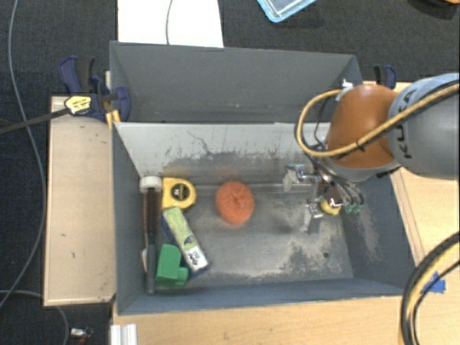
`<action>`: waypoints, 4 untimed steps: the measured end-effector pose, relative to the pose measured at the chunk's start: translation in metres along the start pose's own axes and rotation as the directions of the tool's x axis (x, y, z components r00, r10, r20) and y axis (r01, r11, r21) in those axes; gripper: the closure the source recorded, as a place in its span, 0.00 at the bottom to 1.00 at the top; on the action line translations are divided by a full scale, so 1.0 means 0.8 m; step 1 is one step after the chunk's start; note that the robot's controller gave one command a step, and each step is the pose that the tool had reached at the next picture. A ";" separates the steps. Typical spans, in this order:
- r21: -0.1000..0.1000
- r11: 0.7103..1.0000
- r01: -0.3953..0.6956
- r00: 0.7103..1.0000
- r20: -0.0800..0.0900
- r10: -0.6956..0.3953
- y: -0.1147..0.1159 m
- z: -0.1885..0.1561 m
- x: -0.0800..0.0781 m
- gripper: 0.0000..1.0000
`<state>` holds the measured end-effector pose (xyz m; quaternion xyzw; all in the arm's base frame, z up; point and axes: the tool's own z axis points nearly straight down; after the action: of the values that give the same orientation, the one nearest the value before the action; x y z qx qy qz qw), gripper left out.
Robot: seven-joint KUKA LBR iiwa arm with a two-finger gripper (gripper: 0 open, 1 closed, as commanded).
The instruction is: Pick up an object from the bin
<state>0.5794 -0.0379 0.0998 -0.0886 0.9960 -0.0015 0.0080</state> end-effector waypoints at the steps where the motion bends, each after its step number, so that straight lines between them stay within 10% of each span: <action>1: -0.002 0.999 0.048 0.999 -0.001 -0.048 0.006 -0.014 0.031 0.00; 2: 0.001 0.997 -0.077 0.997 0.007 0.077 0.069 -0.096 -0.024 0.00; 3: 0.000 1.000 -0.002 1.000 -0.002 0.002 0.089 -0.112 -0.021 0.00; 4: -0.002 0.989 -0.148 0.989 0.012 0.148 0.137 -0.051 -0.037 0.00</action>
Offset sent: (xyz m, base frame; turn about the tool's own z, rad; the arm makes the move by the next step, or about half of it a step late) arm 0.0097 0.0611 0.0780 0.0757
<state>0.5888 0.0757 0.1408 -0.0144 0.9998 0.0005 0.0141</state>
